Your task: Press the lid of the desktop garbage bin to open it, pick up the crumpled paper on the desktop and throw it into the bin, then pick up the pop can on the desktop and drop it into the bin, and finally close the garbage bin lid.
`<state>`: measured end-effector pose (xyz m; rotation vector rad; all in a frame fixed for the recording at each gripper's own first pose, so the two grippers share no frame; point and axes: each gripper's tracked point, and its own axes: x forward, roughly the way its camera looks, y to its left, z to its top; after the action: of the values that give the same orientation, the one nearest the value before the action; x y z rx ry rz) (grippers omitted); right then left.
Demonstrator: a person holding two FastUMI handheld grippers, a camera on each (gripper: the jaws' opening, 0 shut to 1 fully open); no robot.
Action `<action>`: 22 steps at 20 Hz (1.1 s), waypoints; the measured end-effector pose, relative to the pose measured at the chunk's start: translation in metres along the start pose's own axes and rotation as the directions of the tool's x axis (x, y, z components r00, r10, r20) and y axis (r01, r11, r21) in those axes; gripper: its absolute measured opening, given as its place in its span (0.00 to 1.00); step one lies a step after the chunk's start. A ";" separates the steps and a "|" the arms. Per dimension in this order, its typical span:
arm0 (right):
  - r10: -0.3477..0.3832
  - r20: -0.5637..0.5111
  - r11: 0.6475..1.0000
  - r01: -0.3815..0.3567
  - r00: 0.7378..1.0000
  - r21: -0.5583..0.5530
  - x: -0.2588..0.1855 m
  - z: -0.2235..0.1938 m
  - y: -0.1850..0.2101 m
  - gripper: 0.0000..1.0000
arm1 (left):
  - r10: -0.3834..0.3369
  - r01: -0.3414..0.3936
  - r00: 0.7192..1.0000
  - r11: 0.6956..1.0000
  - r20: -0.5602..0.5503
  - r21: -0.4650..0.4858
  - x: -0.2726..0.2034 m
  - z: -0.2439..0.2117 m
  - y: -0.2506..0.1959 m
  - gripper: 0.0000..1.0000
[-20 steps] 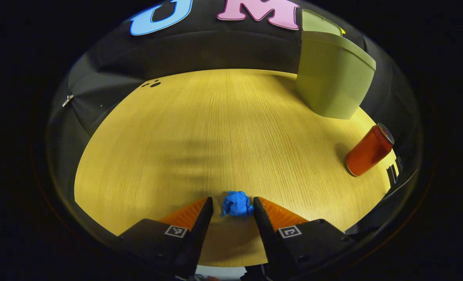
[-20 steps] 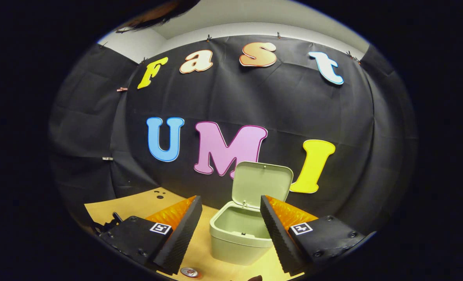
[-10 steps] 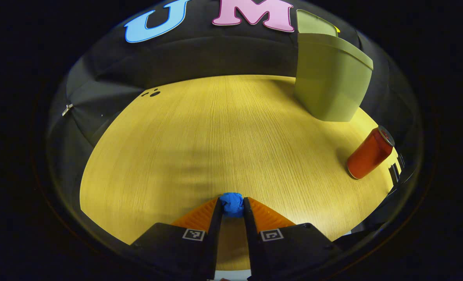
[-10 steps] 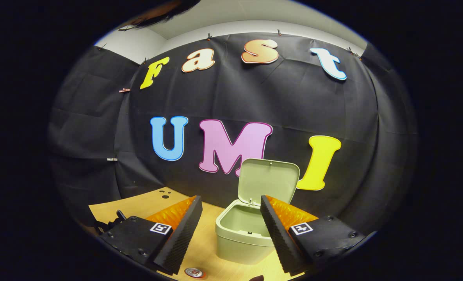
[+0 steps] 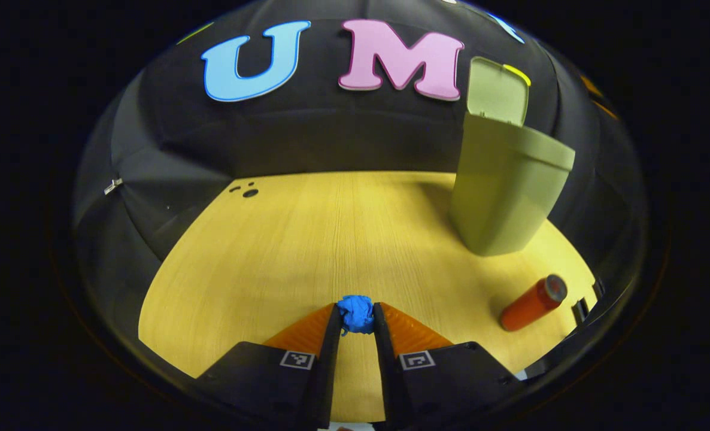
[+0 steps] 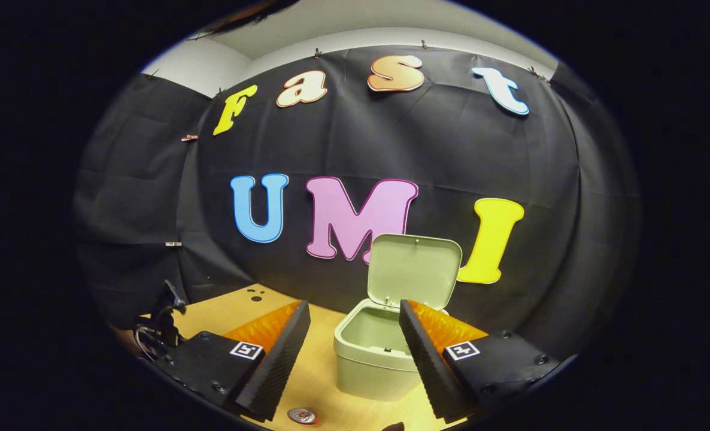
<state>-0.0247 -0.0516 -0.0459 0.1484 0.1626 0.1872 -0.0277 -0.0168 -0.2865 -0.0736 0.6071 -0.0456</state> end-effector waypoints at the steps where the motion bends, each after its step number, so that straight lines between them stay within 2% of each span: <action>1: -0.006 0.001 1.000 0.006 1.000 0.000 -0.002 0.000 -0.002 0.94 | -0.003 0.003 1.000 1.000 0.031 -0.008 -0.005 0.015 -0.002 0.37; 6: -0.014 -0.017 1.000 0.014 1.000 -0.008 -0.009 -0.008 -0.002 0.94 | -0.024 0.026 0.982 1.000 0.189 -0.010 -0.020 0.099 -0.011 0.37; 12: -0.026 -0.038 1.000 0.026 0.999 -0.009 -0.024 -0.021 0.001 0.94 | -0.102 0.096 0.935 0.995 0.340 0.034 -0.026 0.187 -0.040 0.37; 18: -0.059 -0.064 0.998 0.059 0.996 -0.002 -0.039 -0.035 0.000 0.94 | -0.213 0.183 0.881 0.977 0.423 0.109 -0.018 0.246 -0.088 0.36; 22: -0.090 -0.077 0.996 0.091 0.993 0.001 -0.047 -0.043 -0.005 0.95 | -0.307 0.263 0.841 0.952 0.445 0.159 -0.011 0.275 -0.136 0.37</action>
<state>-0.0767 -0.0604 -0.0820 0.1377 0.2463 0.1022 0.1177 -0.1358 -0.0439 -0.0821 0.1045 -0.3386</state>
